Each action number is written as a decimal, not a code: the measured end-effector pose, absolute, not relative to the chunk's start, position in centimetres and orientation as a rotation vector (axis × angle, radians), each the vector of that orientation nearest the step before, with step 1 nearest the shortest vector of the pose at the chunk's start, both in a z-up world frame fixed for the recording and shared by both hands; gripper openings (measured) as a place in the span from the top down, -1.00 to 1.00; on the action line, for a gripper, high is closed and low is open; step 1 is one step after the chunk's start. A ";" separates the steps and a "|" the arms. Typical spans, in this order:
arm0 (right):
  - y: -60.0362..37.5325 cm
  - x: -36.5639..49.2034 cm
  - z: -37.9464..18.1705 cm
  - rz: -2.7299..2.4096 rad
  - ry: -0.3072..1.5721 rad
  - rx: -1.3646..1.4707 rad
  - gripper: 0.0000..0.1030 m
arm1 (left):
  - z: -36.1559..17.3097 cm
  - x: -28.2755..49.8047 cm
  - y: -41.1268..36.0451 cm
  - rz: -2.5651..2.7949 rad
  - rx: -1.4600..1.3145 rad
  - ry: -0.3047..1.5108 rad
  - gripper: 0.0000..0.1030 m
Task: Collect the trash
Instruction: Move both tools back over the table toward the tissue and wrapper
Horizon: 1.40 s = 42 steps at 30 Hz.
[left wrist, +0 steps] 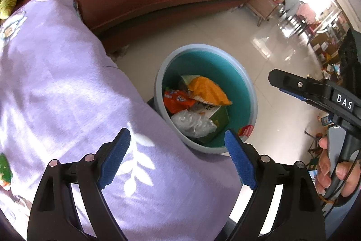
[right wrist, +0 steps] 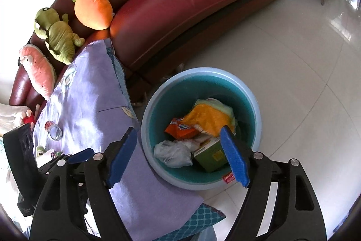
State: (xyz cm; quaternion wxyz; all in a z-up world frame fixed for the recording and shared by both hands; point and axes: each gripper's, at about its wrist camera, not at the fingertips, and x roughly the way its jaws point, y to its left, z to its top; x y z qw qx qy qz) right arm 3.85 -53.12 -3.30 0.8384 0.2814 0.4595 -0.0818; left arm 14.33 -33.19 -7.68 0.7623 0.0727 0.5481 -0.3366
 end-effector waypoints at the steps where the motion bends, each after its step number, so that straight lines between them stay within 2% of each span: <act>1: -52.8 3.8 -3.2 -0.172 0.975 0.595 -0.42 | -7.5 14.2 -32.7 -0.730 0.152 1.189 -0.67; 16: -46.1 4.4 -0.8 -0.091 0.983 0.523 -0.43 | -5.0 13.3 -25.3 -0.664 0.086 1.131 -0.68; 42: -27.3 9.1 3.0 0.123 1.069 0.240 -0.43 | -2.6 13.1 -4.4 -0.440 -0.152 1.050 -0.69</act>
